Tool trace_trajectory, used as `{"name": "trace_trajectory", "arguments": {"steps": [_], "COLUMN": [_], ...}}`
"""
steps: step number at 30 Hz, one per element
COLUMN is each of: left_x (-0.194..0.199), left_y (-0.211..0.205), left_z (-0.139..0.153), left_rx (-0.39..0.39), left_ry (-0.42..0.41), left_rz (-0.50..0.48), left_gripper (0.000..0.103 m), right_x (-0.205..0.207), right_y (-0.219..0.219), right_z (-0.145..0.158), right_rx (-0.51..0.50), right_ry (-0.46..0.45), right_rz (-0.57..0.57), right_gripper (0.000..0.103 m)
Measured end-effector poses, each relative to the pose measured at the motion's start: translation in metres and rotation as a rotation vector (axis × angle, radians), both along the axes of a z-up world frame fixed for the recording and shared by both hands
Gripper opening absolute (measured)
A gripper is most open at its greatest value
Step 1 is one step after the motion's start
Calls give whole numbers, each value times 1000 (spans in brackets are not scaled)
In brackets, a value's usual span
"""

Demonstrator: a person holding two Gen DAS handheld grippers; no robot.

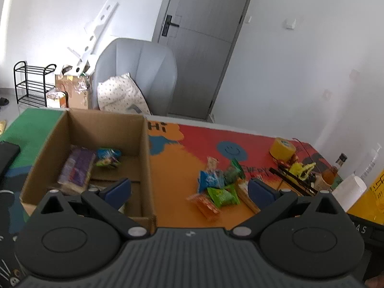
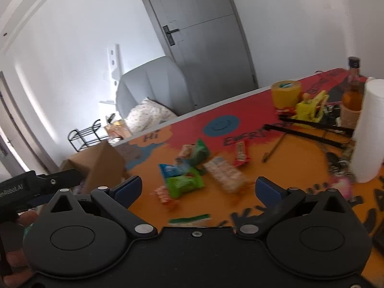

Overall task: Organize snacks
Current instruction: 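Grasp the green-and-white snack packet with the left gripper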

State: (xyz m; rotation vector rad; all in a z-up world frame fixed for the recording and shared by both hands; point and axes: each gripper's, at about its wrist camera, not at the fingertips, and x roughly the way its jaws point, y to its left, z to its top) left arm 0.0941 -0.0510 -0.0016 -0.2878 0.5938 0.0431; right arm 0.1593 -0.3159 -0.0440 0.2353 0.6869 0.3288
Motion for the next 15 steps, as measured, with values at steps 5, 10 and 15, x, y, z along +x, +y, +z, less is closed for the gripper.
{"name": "trace_trajectory", "arguments": {"steps": [5,10,15], "left_x": [1,3,9], "left_y": [-20,-41,-59], "left_z": [-9,-18,-32], "left_rx": [8,15,23], "left_ry": [18,15,44], "left_rz": [-36,-77,-108], "left_gripper": [103,103,100], "right_x": [-2,-1,0], "right_y": [-19,-38,-51], "right_z": [-7,-18,-28], "right_rx": [-29,-35,-11], "right_ry": [-6,7,22], "right_rz": [-26,-37,-24], "right_gripper": [103,103,102]}}
